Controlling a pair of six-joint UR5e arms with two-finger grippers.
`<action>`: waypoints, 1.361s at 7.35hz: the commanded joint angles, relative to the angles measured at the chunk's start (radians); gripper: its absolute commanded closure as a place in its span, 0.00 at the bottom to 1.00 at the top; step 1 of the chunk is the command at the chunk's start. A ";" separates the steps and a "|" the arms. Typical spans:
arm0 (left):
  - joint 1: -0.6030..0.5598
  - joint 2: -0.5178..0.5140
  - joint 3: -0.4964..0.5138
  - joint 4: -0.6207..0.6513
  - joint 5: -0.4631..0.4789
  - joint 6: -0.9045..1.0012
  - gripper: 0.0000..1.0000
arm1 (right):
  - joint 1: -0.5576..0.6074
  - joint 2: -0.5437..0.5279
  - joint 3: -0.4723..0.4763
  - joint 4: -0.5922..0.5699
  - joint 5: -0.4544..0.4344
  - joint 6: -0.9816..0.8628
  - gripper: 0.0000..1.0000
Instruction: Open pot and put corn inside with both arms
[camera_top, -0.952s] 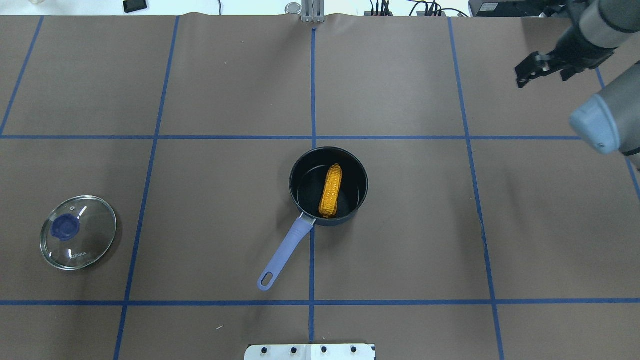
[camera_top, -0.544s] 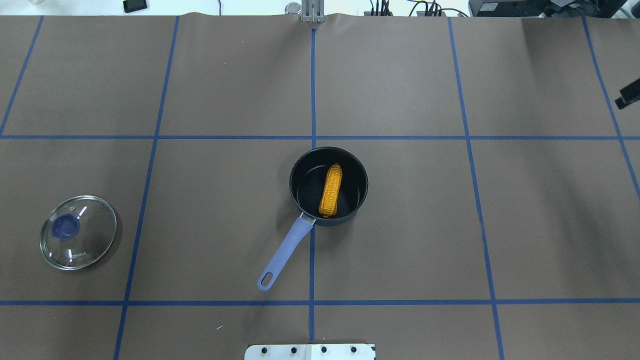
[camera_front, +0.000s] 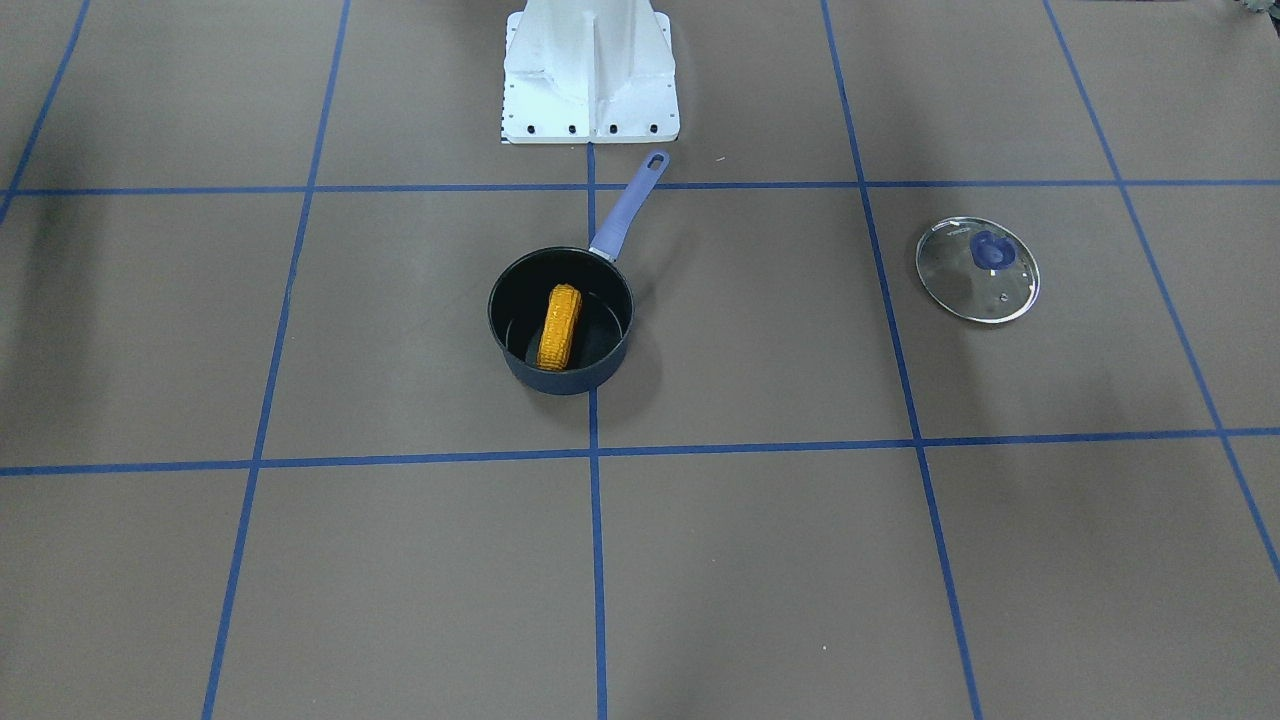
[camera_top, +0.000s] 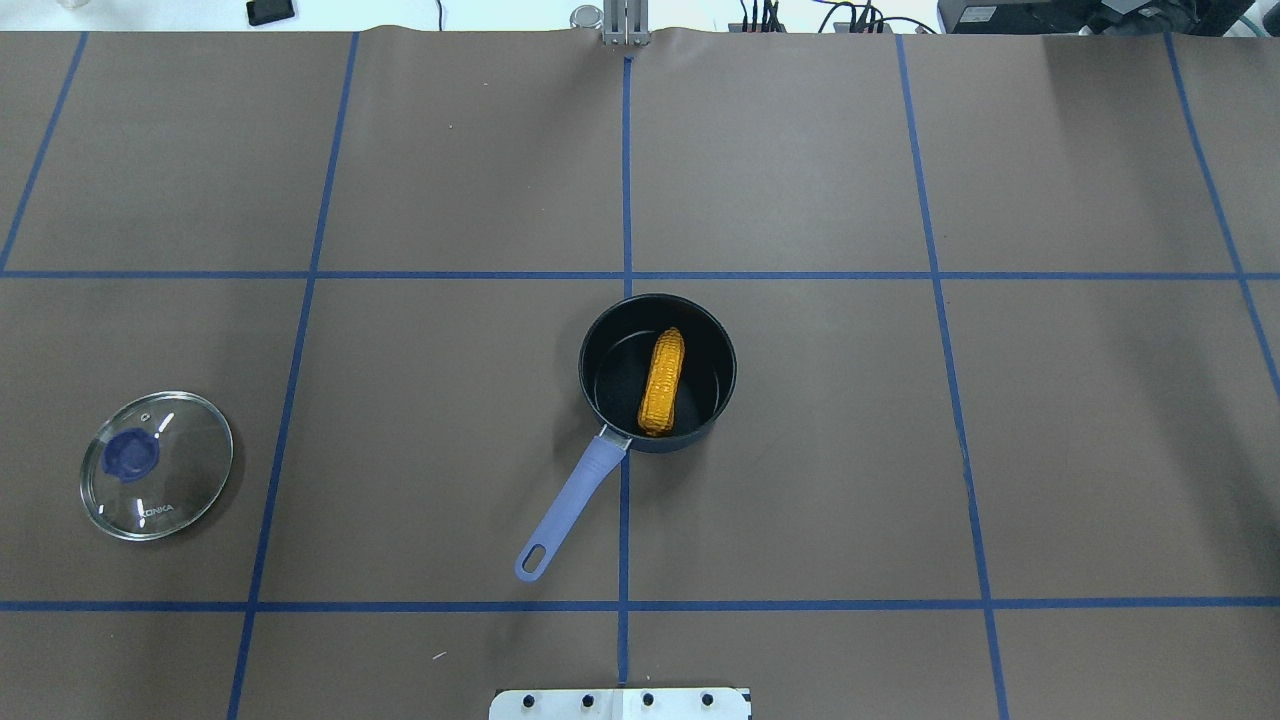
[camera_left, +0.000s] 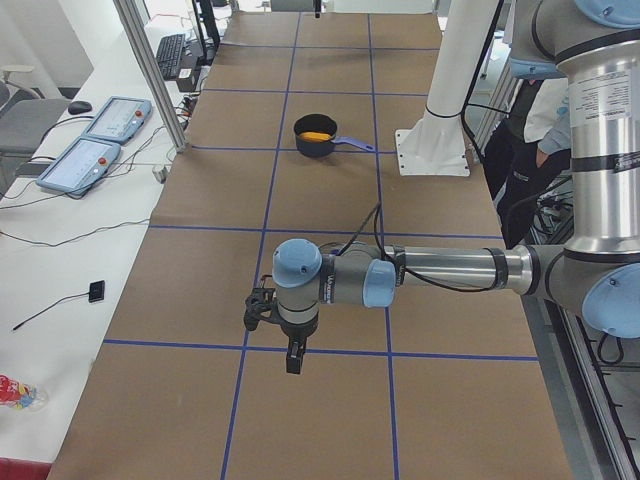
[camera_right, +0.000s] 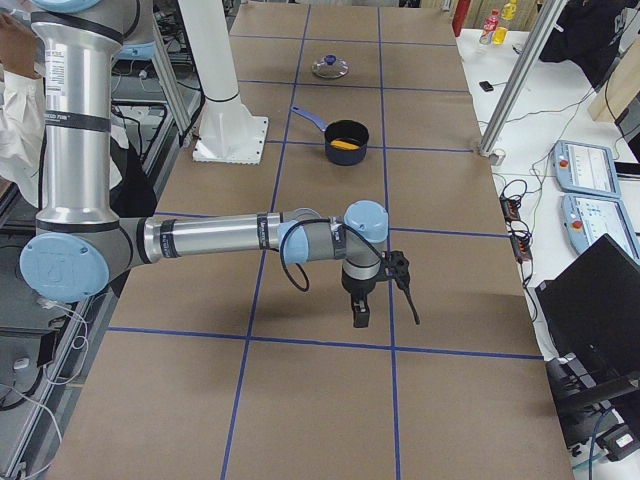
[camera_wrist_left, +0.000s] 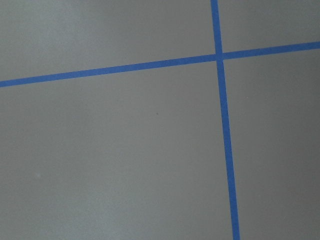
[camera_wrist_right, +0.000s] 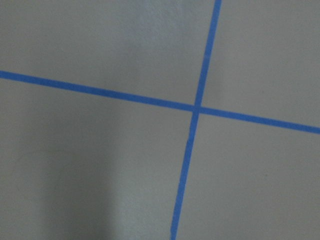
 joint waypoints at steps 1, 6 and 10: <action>0.001 0.001 -0.001 0.000 0.000 0.000 0.02 | 0.003 -0.015 0.000 0.003 -0.002 -0.002 0.00; 0.003 0.001 0.002 -0.002 -0.006 0.000 0.02 | 0.018 -0.015 -0.016 0.002 0.001 0.007 0.00; 0.003 0.001 0.002 -0.002 -0.007 0.000 0.02 | 0.016 -0.007 -0.016 0.002 0.001 0.007 0.00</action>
